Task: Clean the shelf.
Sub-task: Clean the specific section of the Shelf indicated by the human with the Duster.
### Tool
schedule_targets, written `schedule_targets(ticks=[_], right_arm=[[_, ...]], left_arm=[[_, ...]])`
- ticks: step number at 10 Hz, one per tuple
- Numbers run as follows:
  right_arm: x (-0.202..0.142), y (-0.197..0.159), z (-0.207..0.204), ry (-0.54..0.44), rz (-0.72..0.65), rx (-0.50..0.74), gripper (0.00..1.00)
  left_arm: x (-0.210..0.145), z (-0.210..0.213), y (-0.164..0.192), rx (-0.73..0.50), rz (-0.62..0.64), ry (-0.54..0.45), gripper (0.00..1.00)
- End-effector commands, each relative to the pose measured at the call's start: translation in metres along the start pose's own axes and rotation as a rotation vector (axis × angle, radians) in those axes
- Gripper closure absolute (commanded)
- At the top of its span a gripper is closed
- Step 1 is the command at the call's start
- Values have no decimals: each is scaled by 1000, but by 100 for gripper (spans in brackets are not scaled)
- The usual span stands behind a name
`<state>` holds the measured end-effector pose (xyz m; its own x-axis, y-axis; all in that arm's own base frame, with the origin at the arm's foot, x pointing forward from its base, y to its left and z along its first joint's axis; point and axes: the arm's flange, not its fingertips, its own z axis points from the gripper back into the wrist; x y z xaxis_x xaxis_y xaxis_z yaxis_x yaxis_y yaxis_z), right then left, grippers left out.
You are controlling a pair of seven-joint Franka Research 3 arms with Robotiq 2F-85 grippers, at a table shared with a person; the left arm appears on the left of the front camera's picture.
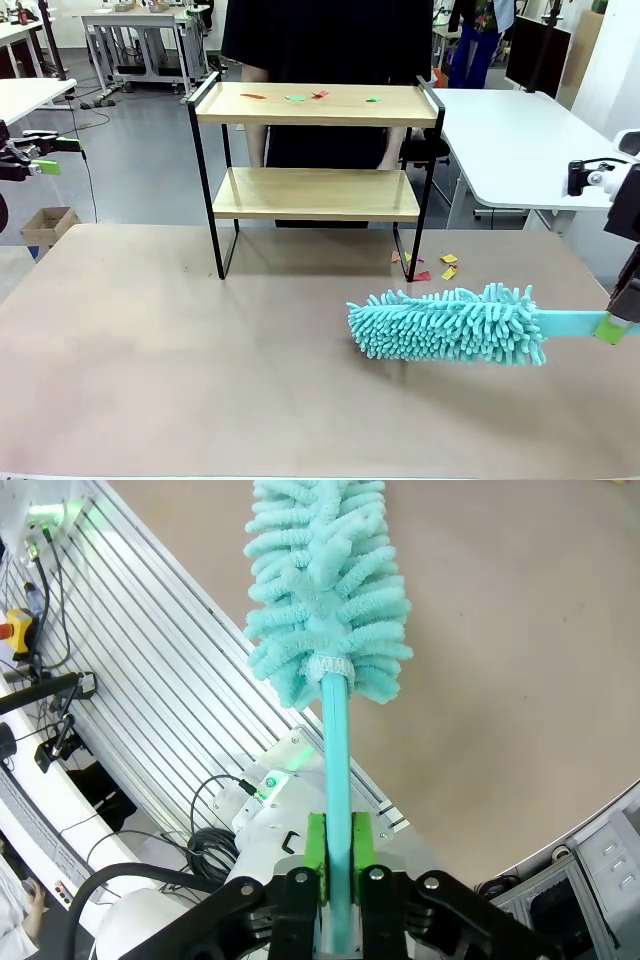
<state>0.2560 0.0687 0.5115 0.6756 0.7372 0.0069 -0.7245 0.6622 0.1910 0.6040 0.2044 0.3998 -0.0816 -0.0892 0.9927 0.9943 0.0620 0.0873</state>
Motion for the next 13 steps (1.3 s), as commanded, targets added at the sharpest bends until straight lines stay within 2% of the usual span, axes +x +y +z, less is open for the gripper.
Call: schedule_targets(ticks=[1,13], right_arm=[[1,5,2,-10,-22,5,87],[1,5,2,-10,-22,5,87]], left_arm=[[2,-1,-1,-3,-15,-3,0],[2,-1,-1,-3,-15,-3,0]])
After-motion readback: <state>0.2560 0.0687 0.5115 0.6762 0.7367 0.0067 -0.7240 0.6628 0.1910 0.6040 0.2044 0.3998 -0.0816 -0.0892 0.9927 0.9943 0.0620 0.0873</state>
